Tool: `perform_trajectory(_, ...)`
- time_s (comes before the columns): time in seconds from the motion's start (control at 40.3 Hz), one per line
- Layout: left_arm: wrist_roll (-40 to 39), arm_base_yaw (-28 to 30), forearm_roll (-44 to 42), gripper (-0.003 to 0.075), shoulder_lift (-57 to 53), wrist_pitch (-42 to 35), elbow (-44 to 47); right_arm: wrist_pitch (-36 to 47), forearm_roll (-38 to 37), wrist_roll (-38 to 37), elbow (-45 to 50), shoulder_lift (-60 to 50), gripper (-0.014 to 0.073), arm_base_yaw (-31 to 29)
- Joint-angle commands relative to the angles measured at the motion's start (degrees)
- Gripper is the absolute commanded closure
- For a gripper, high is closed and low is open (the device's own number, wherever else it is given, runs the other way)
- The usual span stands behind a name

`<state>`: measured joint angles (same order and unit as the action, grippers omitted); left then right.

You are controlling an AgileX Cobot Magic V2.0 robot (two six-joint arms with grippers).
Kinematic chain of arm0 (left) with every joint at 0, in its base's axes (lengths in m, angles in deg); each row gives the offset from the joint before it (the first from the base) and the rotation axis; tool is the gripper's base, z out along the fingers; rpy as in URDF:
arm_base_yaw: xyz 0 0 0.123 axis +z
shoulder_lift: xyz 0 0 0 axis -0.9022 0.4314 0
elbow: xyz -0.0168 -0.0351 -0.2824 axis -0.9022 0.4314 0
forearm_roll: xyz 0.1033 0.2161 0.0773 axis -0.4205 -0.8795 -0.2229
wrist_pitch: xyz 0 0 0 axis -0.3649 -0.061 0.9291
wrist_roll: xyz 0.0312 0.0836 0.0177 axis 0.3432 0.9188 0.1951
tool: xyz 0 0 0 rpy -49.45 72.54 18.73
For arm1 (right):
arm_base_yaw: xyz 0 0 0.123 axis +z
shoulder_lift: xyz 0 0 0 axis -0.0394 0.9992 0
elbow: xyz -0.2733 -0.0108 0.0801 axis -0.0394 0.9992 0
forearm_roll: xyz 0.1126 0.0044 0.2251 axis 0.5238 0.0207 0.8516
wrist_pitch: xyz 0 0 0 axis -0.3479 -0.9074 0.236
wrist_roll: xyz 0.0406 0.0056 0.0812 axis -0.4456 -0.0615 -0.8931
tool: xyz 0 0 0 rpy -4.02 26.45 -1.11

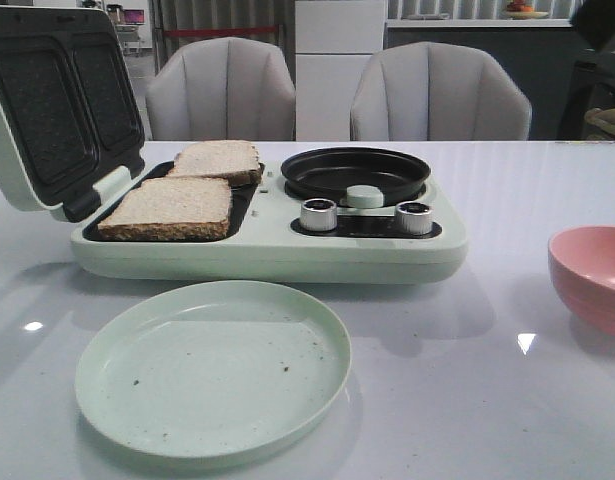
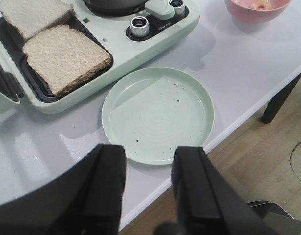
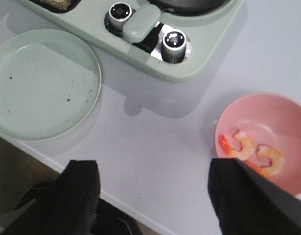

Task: Make breakfast with bread and shrimp
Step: 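Release the bread and withdraw the right gripper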

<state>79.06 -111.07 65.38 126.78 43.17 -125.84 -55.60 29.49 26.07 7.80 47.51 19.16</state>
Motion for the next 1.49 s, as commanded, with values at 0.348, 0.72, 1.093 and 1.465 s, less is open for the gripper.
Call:
perform_trajectory(0.348, -0.16, -0.38, -0.64, 0.0412, -0.12, -4.22, -1.44, 1.28, -2.06, -1.21, 10.38, -17.81, 0.0024, -0.41)
perform_trajectory(0.72, -0.16, -0.38, -7.27, 0.0412, 10.25, 7.38, -4.86, 1.08, -2.17, -1.21, 10.38, -18.14, 0.0024, -0.41)
perform_trajectory(1.093, -0.99, 16.01, -12.08, 0.0412, 26.07, 10.03, -11.99, 1.13, -2.17, -1.21, 10.38, -18.14, 0.0024, -0.41)
perform_trajectory(1.465, 14.46, 47.62, 9.04, 0.0412, 34.82, 0.22, -17.69, 1.13, -2.17, -1.21, 10.38, -18.14, 0.0024, -0.41)
